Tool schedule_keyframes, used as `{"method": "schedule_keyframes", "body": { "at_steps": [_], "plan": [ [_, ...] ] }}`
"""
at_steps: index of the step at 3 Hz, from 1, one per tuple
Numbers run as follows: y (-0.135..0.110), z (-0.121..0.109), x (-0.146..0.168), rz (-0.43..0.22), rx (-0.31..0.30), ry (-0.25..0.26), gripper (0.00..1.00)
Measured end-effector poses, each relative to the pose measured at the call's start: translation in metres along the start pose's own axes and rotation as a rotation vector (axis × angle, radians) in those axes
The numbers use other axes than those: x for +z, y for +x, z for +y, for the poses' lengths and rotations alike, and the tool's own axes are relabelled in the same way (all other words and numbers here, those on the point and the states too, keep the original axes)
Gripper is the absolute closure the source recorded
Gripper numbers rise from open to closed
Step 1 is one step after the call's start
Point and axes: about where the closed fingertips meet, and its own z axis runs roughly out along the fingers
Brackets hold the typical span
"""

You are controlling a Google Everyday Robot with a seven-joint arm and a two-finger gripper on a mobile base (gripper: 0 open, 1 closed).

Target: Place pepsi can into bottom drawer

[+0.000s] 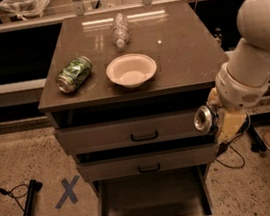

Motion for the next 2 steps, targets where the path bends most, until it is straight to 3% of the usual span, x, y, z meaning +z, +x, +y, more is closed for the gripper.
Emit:
{"method": "schedule_keyframes", "body": {
  "at_steps": [1, 2],
  "plan": [
    [-0.008, 0.004, 0.001, -0.028, -0.001, -0.017, 1.00],
    [-0.008, 0.003, 0.022, -0.077, 0.016, -0.052, 1.00]
  ]
}}
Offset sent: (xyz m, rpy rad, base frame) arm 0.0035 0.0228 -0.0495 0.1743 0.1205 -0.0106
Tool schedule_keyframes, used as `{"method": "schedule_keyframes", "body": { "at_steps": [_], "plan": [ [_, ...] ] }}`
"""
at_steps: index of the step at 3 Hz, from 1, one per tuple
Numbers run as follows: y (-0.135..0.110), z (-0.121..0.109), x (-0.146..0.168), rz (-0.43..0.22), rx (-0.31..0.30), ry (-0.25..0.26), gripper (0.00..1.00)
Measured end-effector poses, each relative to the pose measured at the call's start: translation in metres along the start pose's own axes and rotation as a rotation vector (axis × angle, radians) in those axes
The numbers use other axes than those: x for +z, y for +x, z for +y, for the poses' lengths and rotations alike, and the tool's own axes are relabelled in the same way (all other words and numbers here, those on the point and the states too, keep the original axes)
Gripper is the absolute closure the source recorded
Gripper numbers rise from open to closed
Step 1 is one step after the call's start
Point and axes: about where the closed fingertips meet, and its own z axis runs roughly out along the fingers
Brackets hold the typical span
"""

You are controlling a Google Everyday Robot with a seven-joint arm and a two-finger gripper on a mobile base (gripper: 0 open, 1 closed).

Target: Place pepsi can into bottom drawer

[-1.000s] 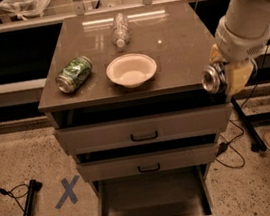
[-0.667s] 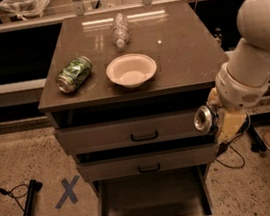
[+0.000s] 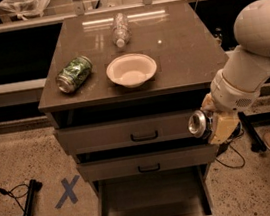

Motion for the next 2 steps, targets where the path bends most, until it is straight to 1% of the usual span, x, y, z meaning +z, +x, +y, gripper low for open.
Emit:
{"method": "schedule_keyframes", "body": {
  "at_steps": [1, 2],
  "plan": [
    [0.001, 0.013, 0.069, -0.183, 0.027, -0.078, 1.00],
    [-0.004, 0.028, 0.151, -0.457, 0.095, -0.108, 1.00]
  ]
}}
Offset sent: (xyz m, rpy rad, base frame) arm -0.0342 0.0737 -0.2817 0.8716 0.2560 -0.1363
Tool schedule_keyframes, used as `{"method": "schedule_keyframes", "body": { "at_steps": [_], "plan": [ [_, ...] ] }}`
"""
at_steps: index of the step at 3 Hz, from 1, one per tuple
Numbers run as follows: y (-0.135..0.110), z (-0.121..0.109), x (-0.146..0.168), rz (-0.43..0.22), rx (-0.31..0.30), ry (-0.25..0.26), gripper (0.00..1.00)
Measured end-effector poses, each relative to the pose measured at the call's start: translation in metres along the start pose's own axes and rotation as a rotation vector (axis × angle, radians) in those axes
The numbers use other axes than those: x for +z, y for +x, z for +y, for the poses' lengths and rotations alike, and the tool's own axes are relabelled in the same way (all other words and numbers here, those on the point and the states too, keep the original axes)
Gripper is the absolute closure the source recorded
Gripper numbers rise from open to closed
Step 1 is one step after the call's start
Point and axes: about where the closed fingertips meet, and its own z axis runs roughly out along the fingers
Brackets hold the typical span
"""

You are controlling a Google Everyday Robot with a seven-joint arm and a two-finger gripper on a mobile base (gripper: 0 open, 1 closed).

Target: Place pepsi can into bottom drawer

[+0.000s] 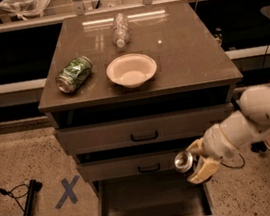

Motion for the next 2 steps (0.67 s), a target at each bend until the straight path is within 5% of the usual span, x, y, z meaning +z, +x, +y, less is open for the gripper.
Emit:
{"method": "schedule_keyframes", "body": {
  "at_steps": [1, 2],
  "plan": [
    [0.028, 0.003, 0.065, -0.187, 0.049, -0.026, 1.00],
    [0.045, 0.011, 0.096, -0.228, 0.088, -0.078, 1.00]
  ]
}}
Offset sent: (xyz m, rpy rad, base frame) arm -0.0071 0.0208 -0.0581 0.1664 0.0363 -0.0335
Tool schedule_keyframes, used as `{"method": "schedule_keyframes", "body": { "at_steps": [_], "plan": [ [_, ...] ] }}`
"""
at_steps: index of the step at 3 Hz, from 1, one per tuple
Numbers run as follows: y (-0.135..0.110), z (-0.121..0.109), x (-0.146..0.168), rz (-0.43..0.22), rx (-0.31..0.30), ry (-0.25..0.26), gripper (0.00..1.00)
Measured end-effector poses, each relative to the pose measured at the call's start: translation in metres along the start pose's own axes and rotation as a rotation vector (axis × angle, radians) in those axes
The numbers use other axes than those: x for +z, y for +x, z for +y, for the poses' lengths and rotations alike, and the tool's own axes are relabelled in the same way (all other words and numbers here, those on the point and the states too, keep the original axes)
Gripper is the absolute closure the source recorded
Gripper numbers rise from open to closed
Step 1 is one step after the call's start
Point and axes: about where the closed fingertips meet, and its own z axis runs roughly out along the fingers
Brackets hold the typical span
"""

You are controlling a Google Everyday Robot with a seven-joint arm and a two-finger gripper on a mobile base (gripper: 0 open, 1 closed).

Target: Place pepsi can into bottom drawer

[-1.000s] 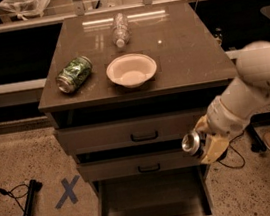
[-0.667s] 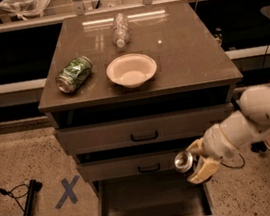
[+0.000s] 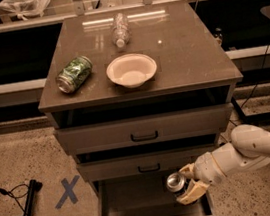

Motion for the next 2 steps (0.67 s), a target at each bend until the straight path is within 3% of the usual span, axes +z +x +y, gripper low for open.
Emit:
{"method": "schedule_keyframes", "body": {
  "at_steps": [1, 2],
  "plan": [
    [0.000, -0.003, 0.005, 0.019, -0.008, -0.006, 1.00],
    [0.031, -0.031, 0.002, -0.002, -0.018, 0.091, 1.00]
  ]
}}
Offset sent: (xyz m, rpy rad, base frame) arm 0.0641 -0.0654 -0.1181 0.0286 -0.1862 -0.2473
